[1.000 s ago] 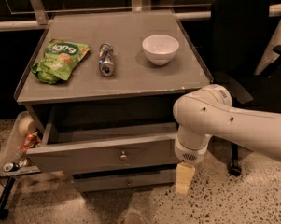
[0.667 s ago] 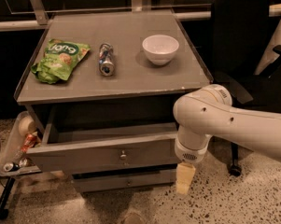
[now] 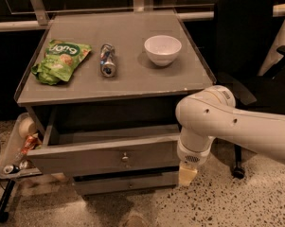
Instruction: Close top drawer
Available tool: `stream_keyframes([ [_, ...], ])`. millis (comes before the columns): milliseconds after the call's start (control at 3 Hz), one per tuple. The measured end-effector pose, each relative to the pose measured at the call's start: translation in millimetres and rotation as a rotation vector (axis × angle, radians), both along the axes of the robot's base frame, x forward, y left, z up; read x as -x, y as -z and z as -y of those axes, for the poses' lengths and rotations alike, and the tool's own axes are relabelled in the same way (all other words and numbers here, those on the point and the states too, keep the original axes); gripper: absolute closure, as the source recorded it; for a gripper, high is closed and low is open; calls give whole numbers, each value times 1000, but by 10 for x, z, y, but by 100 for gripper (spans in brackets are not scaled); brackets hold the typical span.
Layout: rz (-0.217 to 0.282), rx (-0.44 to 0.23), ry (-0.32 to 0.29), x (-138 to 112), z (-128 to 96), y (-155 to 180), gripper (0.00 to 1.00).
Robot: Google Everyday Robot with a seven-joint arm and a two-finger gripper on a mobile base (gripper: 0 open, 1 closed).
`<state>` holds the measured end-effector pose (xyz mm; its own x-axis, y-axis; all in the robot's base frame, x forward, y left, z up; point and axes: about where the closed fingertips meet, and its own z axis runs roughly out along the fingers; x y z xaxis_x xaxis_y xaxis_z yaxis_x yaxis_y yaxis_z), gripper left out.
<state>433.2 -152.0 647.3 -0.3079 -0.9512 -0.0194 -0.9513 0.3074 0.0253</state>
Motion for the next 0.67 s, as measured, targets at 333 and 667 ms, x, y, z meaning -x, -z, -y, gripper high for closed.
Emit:
stream_keyframes([
  [333, 4, 3, -3, -6, -6, -2, 65],
  [667, 32, -10, -11, -152, -80, 86, 88],
])
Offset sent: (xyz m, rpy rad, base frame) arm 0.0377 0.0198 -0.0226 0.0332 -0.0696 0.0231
